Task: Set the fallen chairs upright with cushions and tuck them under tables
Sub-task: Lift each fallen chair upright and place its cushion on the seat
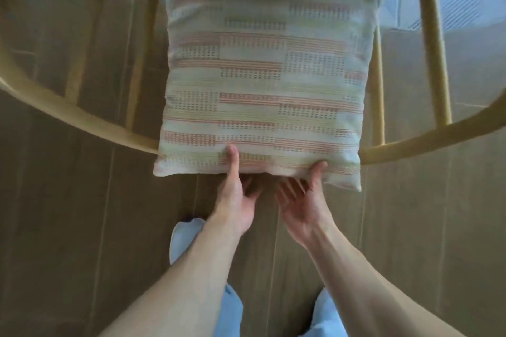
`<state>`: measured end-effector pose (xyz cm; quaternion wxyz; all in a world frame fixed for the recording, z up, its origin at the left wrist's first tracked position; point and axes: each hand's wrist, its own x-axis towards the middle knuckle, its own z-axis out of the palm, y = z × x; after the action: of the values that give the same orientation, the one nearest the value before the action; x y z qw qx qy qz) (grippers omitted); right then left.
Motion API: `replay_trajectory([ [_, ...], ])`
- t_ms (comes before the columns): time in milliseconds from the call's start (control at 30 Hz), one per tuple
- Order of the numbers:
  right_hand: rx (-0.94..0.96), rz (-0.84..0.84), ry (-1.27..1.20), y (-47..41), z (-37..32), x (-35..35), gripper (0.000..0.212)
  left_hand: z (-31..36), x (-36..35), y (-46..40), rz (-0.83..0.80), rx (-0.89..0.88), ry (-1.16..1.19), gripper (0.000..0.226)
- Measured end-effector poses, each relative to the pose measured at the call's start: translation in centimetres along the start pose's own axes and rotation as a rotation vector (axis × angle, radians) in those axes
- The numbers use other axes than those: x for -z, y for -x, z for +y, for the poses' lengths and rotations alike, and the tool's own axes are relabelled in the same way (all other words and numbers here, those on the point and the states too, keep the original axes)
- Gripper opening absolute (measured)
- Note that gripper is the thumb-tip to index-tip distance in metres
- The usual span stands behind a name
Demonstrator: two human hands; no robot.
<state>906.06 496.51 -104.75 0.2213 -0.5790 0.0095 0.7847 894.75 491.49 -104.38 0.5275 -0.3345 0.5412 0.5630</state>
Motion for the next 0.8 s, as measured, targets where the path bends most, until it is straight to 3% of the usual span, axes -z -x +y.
replay_trajectory([
  [167,0.014,-0.050,-0.104,-3.4,0.1,0.8,0.090,-1.3,1.0,-3.2,-0.021,-0.075,0.057,0.143],
  [400,0.011,-0.089,-0.182,-3.6,-1.8,0.1,0.081,-0.9,0.5,-3.1,-0.106,-0.159,0.193,0.141],
  [567,0.009,-0.051,-0.189,-1.0,-2.2,-0.8,0.086,-0.5,0.7,-0.3,-0.035,-0.154,0.123,0.147],
  [800,-0.002,0.088,-0.080,10.3,-3.9,-4.2,0.089,1.5,-0.2,10.4,-0.017,-0.132,0.092,0.100],
])
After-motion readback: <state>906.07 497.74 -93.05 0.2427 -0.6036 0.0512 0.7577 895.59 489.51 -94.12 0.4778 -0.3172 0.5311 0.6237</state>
